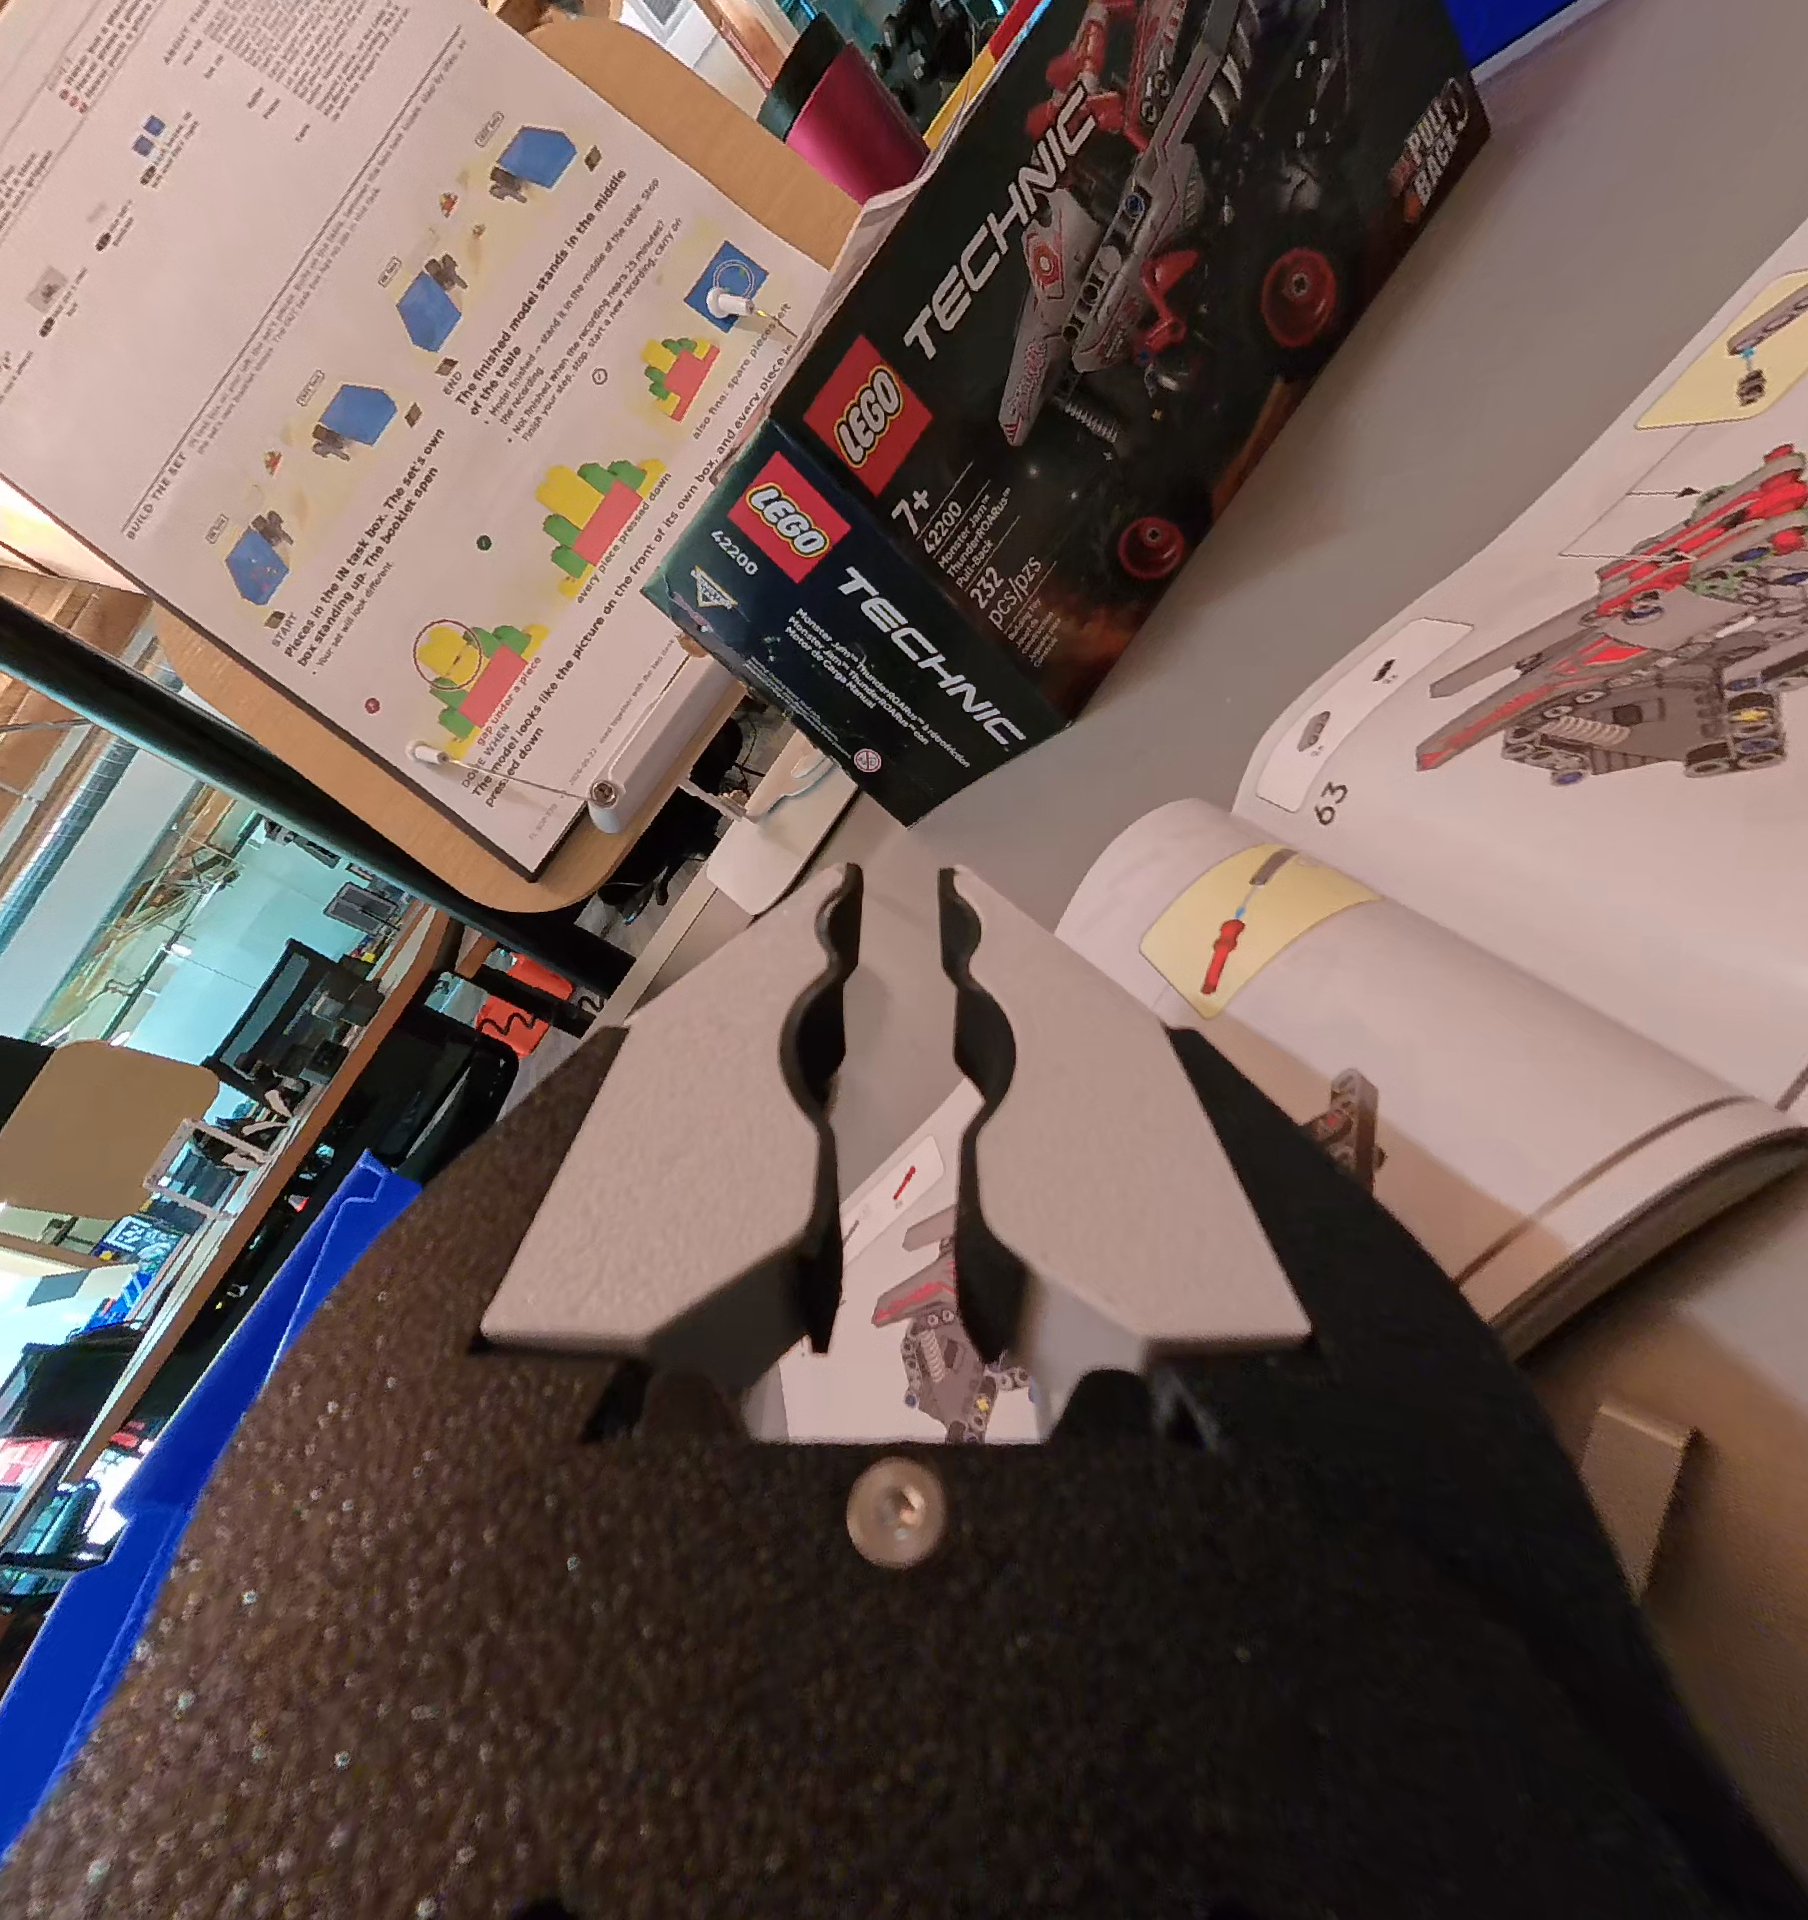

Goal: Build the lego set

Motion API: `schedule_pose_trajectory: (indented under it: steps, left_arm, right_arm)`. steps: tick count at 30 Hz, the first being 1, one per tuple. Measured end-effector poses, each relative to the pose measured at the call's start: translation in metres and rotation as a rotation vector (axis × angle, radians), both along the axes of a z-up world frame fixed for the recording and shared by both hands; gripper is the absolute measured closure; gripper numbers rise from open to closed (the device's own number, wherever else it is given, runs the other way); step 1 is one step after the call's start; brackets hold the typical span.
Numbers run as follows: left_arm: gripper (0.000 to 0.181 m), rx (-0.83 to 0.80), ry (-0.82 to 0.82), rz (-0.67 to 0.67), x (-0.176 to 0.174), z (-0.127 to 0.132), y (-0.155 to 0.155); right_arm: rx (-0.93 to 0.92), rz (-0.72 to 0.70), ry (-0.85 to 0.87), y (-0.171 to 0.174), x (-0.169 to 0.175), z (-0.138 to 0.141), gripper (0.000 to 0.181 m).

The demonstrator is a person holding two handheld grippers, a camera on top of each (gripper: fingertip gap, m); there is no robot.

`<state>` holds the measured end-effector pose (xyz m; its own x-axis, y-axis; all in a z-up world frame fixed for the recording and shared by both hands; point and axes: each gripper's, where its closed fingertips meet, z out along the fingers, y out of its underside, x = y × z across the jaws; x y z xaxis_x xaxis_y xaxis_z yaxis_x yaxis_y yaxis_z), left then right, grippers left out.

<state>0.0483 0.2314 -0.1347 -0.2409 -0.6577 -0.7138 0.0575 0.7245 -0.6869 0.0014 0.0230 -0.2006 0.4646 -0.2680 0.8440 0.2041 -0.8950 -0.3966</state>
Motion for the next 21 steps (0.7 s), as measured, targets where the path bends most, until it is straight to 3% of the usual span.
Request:
schedule_pose_trajectory:
  steps: [3,5,7,9,11,12,14,17,21]
  left_arm:
    - [0.169,-0.003,0.007,0.008,0.001,-0.002,0.002]
    - [0.169,-0.008,0.008,0.019,0.003,-0.003,0.006]
    - [0.169,-0.023,0.012,0.024,0.004,-0.003,0.008]
    - [0.169,-0.03,0.026,0.023,0.004,-0.006,0.007]
    - [0.169,-0.023,0.018,0.016,0.004,-0.005,0.004]
    - [0.169,-0.016,0.016,0.015,0.005,-0.005,0.003]
    - [0.169,-0.002,0.019,0.019,0.006,-0.008,0.003]
    - [0.169,0.019,0.023,0.029,0.007,-0.012,0.004]
    - [0.169,0.025,0.022,0.035,0.008,-0.014,0.006]
  right_arm:
    - [0.263,0.103,0.158,0.016,-0.031,0.025,0.166]
    - [0.509,0.119,0.217,0.003,-0.05,0.07,0.154]
    - [0.651,0.015,0.148,-0.047,-0.048,0.114,0.141]
    - [0.735,-0.143,0.079,-0.113,-0.035,0.138,0.124]
    - [0.795,-0.255,0.214,-0.156,-0.022,0.121,0.089]
    - [0.813,-0.281,0.345,-0.166,-0.018,0.103,0.08]
    - [0.877,-0.227,0.525,-0.164,-0.016,0.082,0.091]
    - [0.96,-0.107,0.648,-0.146,-0.021,0.075,0.105]
    - [0.867,-0.126,0.643,-0.14,-0.017,0.059,0.104]
